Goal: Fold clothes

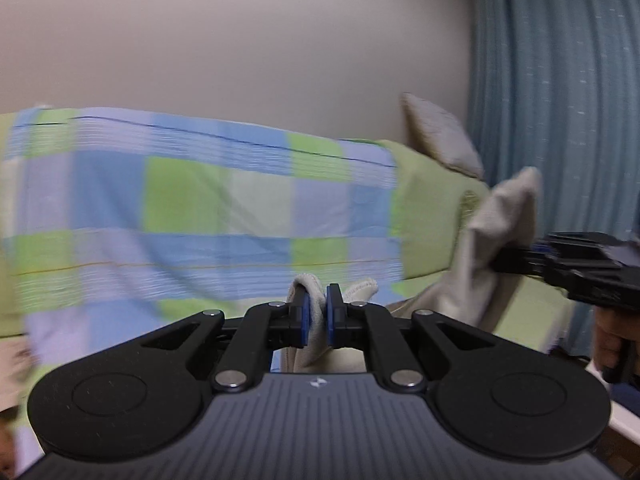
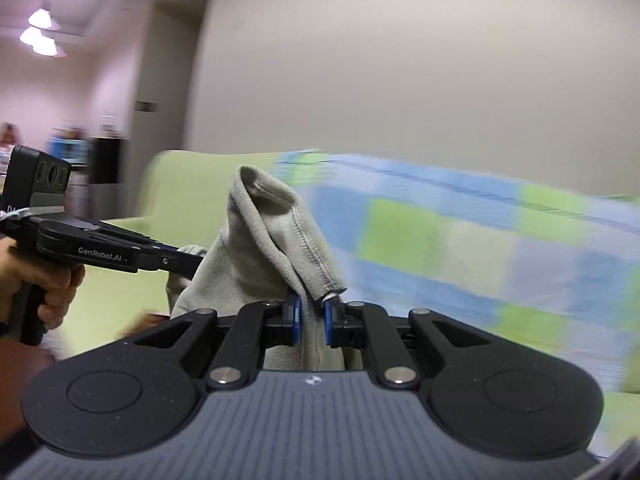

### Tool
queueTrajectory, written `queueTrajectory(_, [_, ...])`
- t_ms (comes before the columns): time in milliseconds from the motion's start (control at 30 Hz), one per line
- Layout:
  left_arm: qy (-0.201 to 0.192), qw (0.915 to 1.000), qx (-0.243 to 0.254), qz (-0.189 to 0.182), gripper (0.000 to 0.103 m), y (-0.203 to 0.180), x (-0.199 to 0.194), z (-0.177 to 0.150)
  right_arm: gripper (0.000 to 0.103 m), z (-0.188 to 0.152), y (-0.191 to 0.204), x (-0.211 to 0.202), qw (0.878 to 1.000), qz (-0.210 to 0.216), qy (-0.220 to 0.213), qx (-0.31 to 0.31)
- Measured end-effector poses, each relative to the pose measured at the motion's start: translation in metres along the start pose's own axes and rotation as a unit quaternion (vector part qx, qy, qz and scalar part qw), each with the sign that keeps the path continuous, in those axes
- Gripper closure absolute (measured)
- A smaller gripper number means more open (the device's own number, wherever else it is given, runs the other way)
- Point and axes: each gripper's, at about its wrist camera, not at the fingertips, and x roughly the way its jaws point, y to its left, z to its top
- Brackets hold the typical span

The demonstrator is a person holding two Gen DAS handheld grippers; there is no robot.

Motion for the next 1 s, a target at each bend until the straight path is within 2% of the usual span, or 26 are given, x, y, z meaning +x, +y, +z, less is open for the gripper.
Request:
queueTrajectory(33, [-0.001, 0.9999, 0.000, -0.015, 0.096, -0.007, 0.014, 0.003, 0.094, -0.003, -0.002, -0.023, 0.999, -0.033, -0.003, -0.025])
queueTrajectory(167, [0.008, 0.9964, 0.011, -0.083, 0.096, -0.040, 0.068, 0.003, 0.094, -0.011, 0.000, -0.072, 0.990, -0.114, 0.002, -0.083])
queueTrajectory(300, [0.016, 0.9897, 0.020, -0.141, 0.096, -0.076, 0.114, -0.002, 0.094, -0.017, -0.002, -0.099, 0.978, -0.175, 0.028, -0.112])
queueTrajectory(333, [0.017, 0.9873, 0.023, -0.156, 0.096, -0.085, 0.128, -0.002, 0.094, -0.020, -0.003, -0.106, 0.971, -0.198, 0.040, -0.128])
queueTrajectory(400, [0.020, 0.9851, 0.028, -0.169, 0.096, -0.093, 0.147, -0.003, 0.094, -0.028, -0.010, -0.106, 0.964, -0.220, 0.055, -0.138])
queueTrajectory(500, [0.028, 0.9837, 0.039, -0.173, 0.096, -0.096, 0.174, -0.005, 0.094, -0.039, -0.008, -0.102, 0.962, -0.230, 0.075, -0.124])
queueTrajectory(567, [0.047, 0.9854, 0.040, -0.159, 0.091, -0.084, 0.186, -0.007, 0.094, -0.055, 0.002, -0.087, 0.974, -0.188, 0.086, -0.093])
queueTrajectory(600, [0.056, 0.9860, 0.040, -0.152, 0.085, -0.077, 0.192, -0.008, 0.094, -0.058, 0.013, -0.063, 0.979, -0.164, 0.092, -0.080])
queueTrajectory(633, [0.069, 0.9874, 0.038, -0.138, 0.068, -0.067, 0.193, -0.012, 0.093, -0.072, 0.022, -0.045, 0.987, -0.112, 0.104, -0.051])
queueTrajectory(667, [0.082, 0.9886, 0.035, -0.121, 0.059, -0.056, 0.193, -0.016, 0.092, -0.085, 0.033, -0.027, 0.990, -0.063, 0.120, -0.029])
queueTrajectory(700, [0.097, 0.9898, 0.029, -0.100, 0.052, -0.040, 0.187, -0.024, 0.088, -0.095, 0.049, 0.004, 0.990, -0.014, 0.141, -0.014])
queueTrajectory(767, [0.123, 0.9902, 0.017, -0.064, 0.052, -0.014, 0.173, -0.040, 0.081, -0.115, 0.065, 0.023, 0.986, 0.056, 0.156, 0.011])
queueTrajectory(867, [0.161, 0.9868, -0.003, -0.009, 0.050, 0.015, 0.136, -0.074, 0.079, -0.128, 0.073, 0.033, 0.981, 0.114, 0.150, 0.051])
queueTrajectory(967, [0.193, 0.9798, -0.049, 0.016, 0.044, 0.030, 0.102, -0.118, 0.071, -0.135, 0.059, 0.031, 0.983, 0.109, 0.135, 0.056])
queueTrajectory(1000, [0.203, 0.9768, -0.066, 0.022, 0.044, 0.033, 0.093, -0.132, 0.065, -0.138, 0.052, 0.033, 0.984, 0.102, 0.133, 0.059])
